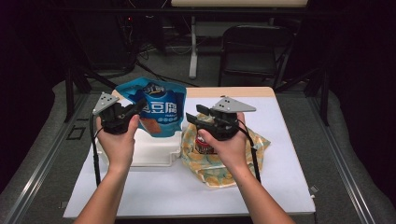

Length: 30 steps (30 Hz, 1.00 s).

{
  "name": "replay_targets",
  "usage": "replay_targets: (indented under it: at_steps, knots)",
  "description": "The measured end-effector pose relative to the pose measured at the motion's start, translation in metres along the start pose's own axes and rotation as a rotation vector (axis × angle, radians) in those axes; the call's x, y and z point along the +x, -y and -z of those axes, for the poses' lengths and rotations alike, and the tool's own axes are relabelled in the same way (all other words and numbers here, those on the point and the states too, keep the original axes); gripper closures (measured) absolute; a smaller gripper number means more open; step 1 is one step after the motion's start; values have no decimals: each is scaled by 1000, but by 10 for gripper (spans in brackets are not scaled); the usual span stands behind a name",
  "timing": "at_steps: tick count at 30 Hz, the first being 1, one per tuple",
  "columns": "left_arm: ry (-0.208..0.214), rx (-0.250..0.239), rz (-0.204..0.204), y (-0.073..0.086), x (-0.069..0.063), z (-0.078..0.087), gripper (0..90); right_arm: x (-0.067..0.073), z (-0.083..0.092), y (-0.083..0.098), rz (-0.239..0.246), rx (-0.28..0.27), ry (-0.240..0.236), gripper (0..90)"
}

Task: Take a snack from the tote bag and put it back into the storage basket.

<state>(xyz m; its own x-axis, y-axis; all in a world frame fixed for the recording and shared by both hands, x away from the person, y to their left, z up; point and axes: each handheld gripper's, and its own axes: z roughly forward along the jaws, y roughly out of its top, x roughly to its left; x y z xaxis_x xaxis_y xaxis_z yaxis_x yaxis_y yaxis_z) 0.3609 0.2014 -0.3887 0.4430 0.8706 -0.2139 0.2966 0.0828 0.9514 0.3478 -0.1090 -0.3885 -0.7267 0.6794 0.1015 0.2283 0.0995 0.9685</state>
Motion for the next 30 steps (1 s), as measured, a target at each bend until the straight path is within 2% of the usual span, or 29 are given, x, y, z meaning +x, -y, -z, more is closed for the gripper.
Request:
replay_targets:
  at_steps: [7,12,15,23,27,29,30]
  knots:
    - [-1,3,3,6,24,2,897,-7,24,26,7,23,30,482]
    - [2,-2,46,13,45,1,897,-17,43,44,-25,22,60,465]
    - [-1,4,57,17,57,-1,897,-24,52,56,-51,26,80,450]
    - [-28,-12,94,24,86,-3,896,-39,73,77,-102,15,126,403]
    - [-32,-11,109,29,98,-6,896,-43,78,87,-125,8,128,394]
    - [-35,-8,110,31,104,-7,896,-44,79,91,-127,15,127,388]
    - [-36,-13,116,32,107,-8,896,-44,80,92,-111,29,128,385]
